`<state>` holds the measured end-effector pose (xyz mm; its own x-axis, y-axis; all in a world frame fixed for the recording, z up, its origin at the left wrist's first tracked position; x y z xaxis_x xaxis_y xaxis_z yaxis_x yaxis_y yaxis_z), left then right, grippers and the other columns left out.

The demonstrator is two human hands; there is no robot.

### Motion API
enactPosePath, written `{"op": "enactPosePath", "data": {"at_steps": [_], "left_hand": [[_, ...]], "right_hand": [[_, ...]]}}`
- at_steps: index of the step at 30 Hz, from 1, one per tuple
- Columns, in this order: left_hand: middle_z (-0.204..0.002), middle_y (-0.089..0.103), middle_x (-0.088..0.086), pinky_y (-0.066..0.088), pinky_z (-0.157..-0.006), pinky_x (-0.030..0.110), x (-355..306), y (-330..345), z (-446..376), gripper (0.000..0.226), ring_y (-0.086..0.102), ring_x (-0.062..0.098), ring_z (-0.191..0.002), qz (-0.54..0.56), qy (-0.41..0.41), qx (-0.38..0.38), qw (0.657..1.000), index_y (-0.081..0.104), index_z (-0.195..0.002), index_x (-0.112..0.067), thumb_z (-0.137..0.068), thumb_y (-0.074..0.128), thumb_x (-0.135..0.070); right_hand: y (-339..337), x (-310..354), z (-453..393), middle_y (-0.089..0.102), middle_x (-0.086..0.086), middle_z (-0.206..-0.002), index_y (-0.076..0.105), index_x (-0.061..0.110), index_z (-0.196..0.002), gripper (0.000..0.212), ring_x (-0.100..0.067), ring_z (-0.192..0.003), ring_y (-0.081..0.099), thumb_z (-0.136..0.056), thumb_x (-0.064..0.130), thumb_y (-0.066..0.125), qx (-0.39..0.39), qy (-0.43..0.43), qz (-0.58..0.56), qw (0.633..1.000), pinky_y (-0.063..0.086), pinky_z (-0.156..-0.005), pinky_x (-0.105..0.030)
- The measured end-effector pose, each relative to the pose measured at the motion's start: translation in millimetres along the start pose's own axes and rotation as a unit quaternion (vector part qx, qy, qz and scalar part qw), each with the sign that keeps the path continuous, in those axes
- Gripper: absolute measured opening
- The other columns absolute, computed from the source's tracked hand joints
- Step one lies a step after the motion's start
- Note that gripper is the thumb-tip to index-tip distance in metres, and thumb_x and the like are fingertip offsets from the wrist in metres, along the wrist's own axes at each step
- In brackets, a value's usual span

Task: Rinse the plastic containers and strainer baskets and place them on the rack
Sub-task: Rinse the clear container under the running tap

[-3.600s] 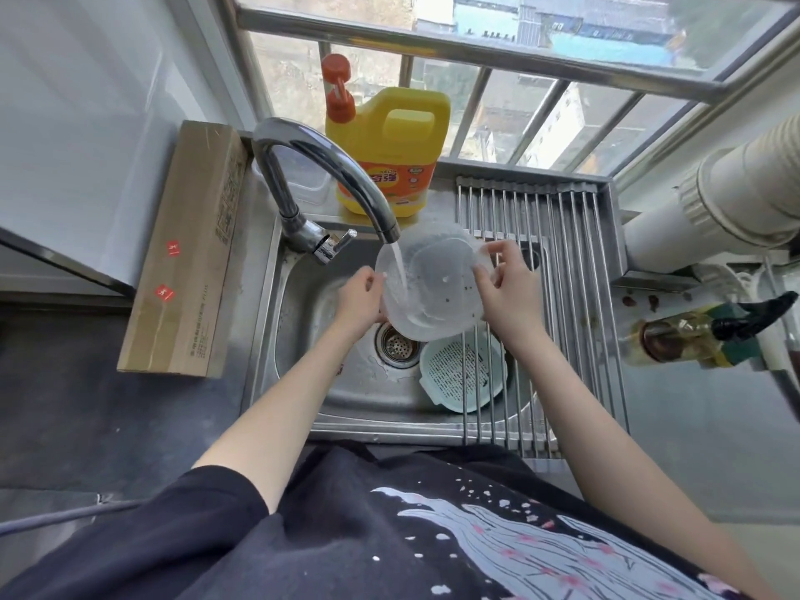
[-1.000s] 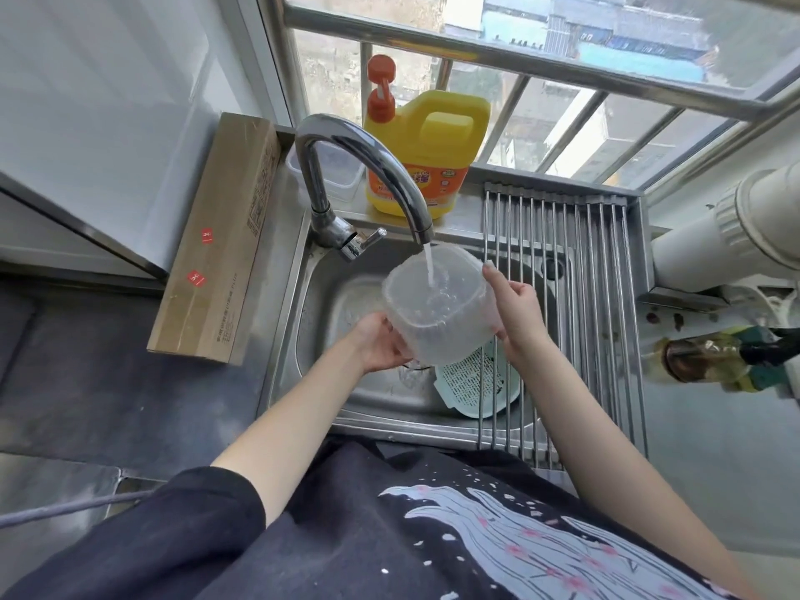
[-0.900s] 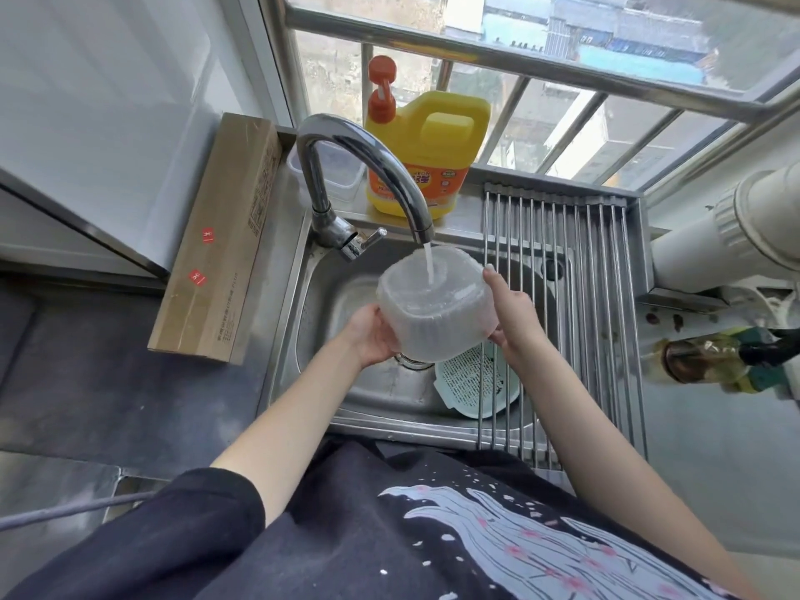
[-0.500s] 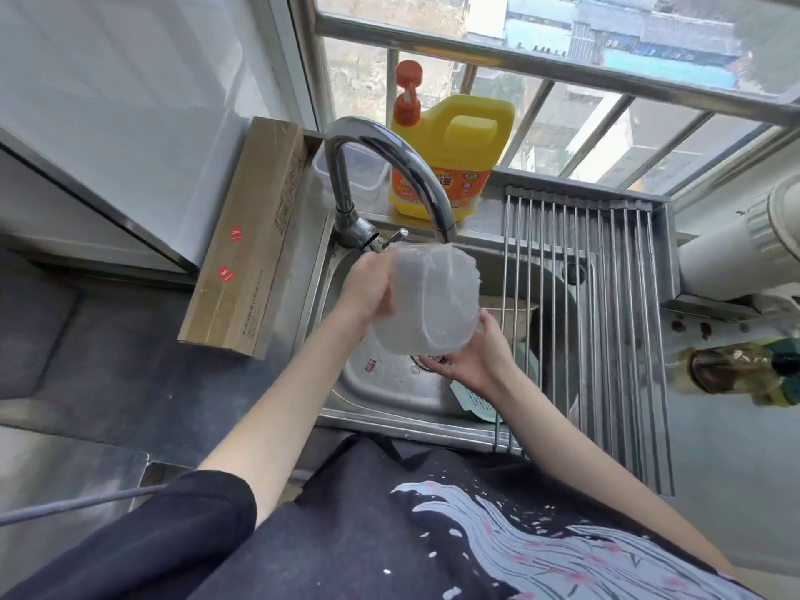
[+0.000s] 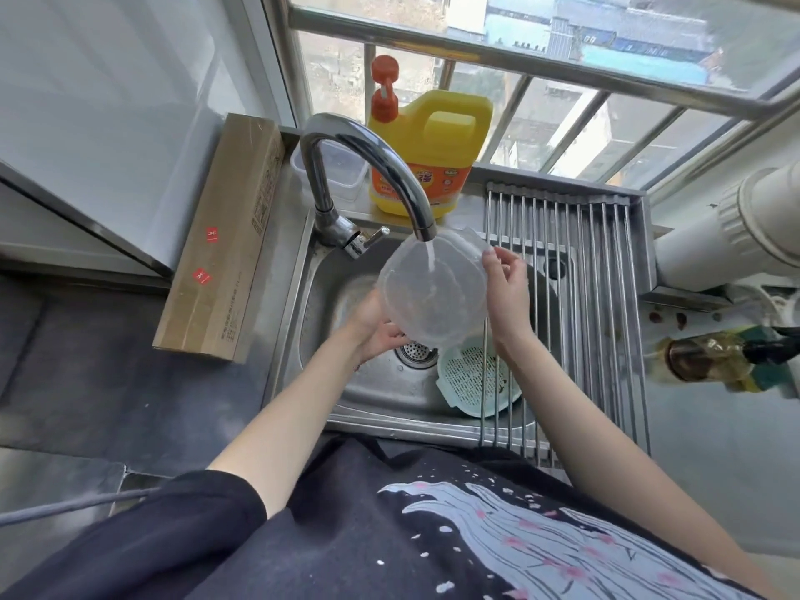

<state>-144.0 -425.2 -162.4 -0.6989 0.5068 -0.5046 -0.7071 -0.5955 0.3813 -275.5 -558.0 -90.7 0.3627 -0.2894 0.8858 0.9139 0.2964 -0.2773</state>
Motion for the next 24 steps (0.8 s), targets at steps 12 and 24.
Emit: {"op": "enactPosePath", "data": {"at_steps": [12,24], "left_hand": [[-0.069,0.073,0.005,0.057,-0.059,0.024,-37,1,8,0.043,0.069,0.017,-0.066,0.111,-0.004,0.016,0.994,0.06,-0.103,-0.008,-0.104,0.021,-0.027],[-0.058,0.064,-0.006,0.052,-0.049,0.024,-91,34,36,0.029,0.06,0.009,-0.052,-0.14,0.176,0.03,0.974,0.058,-0.079,-0.016,-0.097,0.047,-0.036]], "right_hand": [[34,-68,26,0.07,-0.01,-0.095,0.065,0.017,-0.103,0.042,-0.03,-0.087,0.068,-0.09,0.047,0.039,0.103,0.394,-0.178,0.896,0.058,-0.073,-0.049],[84,-84,64,0.052,-0.017,-0.137,0.051,0.019,-0.13,0.04,-0.038,-0.125,0.047,-0.099,0.034,0.03,0.156,0.38,-0.457,0.789,0.031,-0.107,-0.058]]}}
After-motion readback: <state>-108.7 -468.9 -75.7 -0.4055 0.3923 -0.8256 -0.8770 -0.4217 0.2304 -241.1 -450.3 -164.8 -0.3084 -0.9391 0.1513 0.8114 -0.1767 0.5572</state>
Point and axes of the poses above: each hand's wrist, its own z-axis away from the middle knuckle, its own y-axis out of the palm, x = y × z, the point moved 10 cm from there along -z, towards the middle knuckle
